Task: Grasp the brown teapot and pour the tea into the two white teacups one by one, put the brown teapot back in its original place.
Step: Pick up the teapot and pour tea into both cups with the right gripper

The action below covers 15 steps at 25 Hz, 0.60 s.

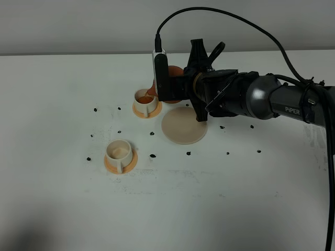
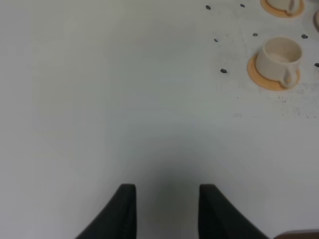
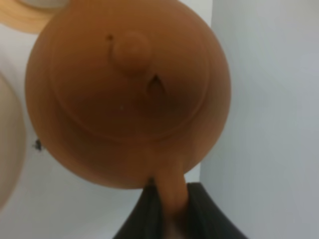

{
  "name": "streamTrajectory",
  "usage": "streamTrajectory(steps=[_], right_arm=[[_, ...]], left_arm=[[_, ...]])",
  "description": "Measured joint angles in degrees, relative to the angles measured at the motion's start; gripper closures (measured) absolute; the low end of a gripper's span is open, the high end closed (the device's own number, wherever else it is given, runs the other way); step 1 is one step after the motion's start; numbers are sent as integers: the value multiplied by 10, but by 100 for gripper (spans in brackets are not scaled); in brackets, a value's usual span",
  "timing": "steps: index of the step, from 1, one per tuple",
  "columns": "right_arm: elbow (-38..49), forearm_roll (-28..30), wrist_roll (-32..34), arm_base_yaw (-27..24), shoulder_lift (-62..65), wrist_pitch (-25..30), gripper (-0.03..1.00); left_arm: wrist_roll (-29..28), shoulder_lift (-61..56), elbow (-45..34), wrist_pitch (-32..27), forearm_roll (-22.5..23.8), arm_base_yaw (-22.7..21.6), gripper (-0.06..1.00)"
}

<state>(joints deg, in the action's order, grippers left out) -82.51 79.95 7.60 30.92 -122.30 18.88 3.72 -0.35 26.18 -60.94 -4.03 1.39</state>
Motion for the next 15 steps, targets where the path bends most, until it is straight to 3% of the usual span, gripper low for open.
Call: streamTrajectory(steps=[15], right_arm=[[0,34,0,0,0,10,88]], left_arm=[[0,0,0,0,0,0,66]])
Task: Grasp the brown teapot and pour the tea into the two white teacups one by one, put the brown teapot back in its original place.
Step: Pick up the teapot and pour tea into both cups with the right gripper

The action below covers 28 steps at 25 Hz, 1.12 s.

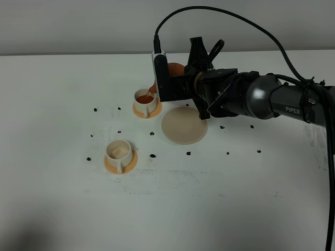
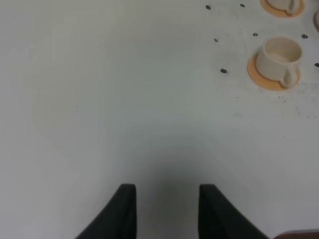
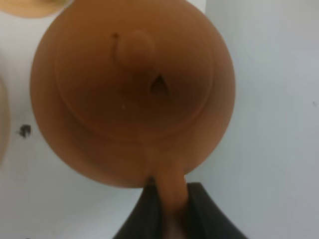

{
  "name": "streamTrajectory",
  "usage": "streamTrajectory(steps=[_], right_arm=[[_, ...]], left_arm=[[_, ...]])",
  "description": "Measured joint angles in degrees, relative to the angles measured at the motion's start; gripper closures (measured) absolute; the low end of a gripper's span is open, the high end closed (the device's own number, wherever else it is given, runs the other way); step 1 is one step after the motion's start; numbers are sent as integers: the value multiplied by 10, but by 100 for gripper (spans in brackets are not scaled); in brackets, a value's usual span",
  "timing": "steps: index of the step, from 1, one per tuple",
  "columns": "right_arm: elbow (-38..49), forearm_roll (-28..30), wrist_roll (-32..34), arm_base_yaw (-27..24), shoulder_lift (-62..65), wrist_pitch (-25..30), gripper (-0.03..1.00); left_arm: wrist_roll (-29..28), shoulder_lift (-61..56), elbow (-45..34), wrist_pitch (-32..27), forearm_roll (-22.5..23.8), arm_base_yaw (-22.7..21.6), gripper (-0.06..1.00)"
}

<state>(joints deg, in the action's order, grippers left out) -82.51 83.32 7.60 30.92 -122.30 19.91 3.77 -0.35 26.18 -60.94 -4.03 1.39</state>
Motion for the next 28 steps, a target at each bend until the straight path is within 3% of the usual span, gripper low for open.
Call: streamTrajectory(steps=[28], right_arm=[[0,72,0,0,0,7,88]], left_arm=[[0,0,0,0,0,0,66]])
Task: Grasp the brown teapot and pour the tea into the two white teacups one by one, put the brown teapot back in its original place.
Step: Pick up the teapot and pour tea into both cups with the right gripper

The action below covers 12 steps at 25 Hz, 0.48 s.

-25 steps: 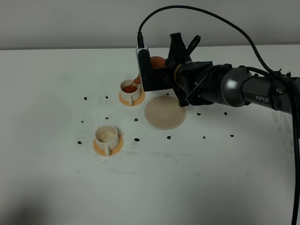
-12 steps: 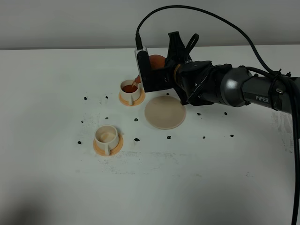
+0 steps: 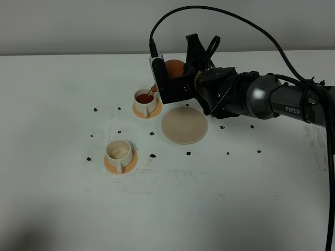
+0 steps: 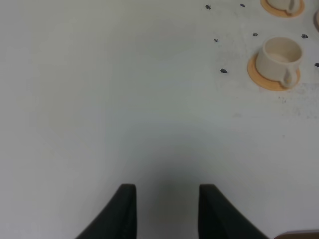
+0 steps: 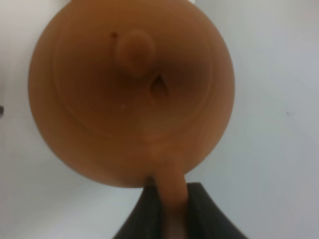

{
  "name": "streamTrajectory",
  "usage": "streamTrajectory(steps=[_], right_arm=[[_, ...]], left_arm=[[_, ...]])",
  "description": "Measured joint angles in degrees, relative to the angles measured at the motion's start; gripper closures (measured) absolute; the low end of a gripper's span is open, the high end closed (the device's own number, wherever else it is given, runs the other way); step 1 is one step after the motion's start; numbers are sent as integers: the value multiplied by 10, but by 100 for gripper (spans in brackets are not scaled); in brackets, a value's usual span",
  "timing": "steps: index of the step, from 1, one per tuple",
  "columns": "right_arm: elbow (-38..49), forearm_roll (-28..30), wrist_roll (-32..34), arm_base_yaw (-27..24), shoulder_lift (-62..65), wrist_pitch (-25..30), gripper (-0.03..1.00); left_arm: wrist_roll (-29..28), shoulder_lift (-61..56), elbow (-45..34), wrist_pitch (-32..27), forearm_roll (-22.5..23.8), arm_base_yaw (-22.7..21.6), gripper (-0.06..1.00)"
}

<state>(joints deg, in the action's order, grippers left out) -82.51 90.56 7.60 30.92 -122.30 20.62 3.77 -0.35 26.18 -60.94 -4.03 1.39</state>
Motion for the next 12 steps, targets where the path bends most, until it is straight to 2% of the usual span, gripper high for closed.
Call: streamTrajectory(steps=[12], right_arm=[[0,18,0,0,0,3,88]], left_arm=[[-1,0,0,0,0,0,65]])
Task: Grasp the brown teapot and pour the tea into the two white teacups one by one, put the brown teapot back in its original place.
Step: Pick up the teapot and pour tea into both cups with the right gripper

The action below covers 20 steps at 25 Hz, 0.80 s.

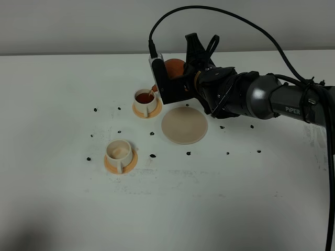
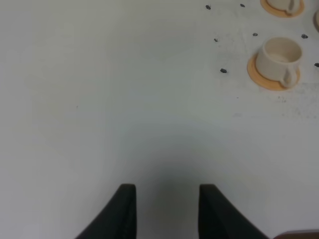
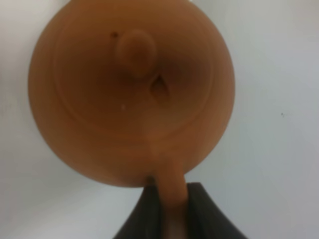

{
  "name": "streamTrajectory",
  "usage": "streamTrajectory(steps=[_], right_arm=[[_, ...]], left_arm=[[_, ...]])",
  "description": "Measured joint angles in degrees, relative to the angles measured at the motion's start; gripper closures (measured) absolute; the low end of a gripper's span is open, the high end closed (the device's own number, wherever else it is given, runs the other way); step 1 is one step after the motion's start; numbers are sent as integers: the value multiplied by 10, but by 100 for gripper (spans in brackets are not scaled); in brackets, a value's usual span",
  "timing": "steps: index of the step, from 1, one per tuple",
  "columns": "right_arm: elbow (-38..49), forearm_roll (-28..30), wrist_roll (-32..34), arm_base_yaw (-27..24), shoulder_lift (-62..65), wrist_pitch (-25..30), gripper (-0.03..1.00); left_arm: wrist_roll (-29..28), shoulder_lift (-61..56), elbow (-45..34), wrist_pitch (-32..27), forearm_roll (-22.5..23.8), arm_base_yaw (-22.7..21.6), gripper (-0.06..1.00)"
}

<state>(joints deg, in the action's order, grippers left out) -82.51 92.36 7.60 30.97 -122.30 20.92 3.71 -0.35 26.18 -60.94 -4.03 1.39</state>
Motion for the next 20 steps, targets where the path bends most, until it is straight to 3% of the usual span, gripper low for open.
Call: streamTrajectory(steps=[13,20], right_arm=[[0,18,3,0,0,5,88],[0,-20,17,0,0,-8,88]], left_arm=[[0,0,0,0,0,0,65],[0,0,0,0,0,0,65]])
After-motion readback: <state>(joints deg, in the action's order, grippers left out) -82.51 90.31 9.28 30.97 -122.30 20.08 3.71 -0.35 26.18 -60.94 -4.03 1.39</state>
